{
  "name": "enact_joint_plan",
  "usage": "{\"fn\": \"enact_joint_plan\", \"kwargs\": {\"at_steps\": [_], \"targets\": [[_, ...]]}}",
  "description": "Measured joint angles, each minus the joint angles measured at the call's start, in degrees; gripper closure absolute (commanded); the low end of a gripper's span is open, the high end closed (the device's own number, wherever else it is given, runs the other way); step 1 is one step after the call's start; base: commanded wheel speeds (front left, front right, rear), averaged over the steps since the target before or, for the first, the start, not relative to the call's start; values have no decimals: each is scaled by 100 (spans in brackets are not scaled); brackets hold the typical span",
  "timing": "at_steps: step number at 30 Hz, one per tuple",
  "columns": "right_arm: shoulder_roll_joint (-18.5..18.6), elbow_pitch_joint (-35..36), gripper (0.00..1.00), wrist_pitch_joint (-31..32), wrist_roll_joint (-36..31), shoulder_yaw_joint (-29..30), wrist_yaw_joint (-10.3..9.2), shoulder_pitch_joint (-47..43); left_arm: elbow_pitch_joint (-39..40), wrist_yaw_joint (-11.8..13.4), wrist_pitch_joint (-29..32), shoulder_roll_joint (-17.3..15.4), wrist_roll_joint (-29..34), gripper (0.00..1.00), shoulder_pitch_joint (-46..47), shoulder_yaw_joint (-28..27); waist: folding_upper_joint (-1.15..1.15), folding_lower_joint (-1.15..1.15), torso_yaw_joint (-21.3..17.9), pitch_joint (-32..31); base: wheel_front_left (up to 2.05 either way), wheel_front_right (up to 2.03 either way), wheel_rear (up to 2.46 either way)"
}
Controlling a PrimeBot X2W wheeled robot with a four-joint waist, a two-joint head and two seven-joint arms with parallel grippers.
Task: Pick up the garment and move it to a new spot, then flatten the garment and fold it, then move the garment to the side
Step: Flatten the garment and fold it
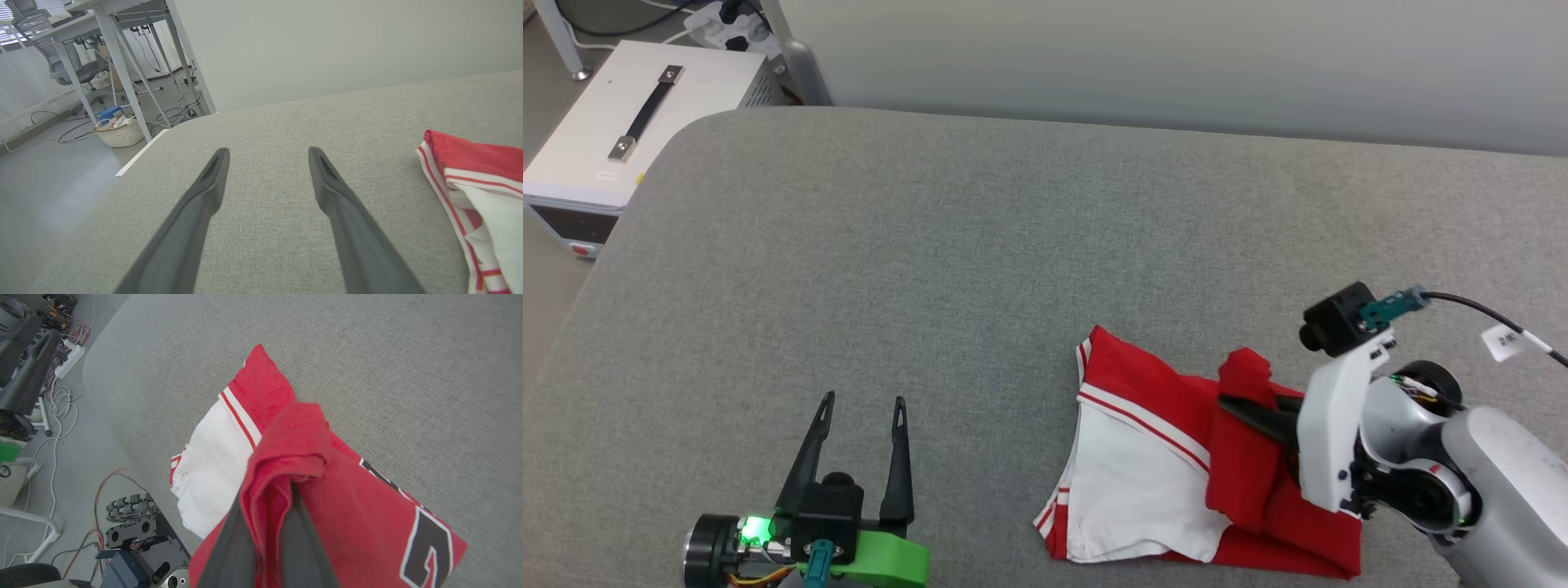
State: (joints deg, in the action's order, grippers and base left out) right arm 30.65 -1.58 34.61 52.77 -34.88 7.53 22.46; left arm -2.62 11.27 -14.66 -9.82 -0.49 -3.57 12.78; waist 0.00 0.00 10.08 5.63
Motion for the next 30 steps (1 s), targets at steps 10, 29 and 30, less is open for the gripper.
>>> {"fn": "enact_joint_plan", "kwargs": {"at_steps": [10, 29, 30], "targets": [[-641, -1160, 100, -16, -241, -1143, 0, 1160, -33, 10, 0, 91, 1, 0, 269, 172, 0, 0, 197, 363, 0, 0, 0], [-20, -1192, 0, -1948, -347, -1427, 0, 1105, -107, 116, 0, 67, -9, 0, 342, 113, 0, 0, 145, 305, 0, 0, 0], [67, -1076, 0, -2086, -380, -1306, 0, 1011, -104, 116, 0, 59, -9, 0, 320, 103, 0, 0, 96, 283, 0, 0, 0]]}}
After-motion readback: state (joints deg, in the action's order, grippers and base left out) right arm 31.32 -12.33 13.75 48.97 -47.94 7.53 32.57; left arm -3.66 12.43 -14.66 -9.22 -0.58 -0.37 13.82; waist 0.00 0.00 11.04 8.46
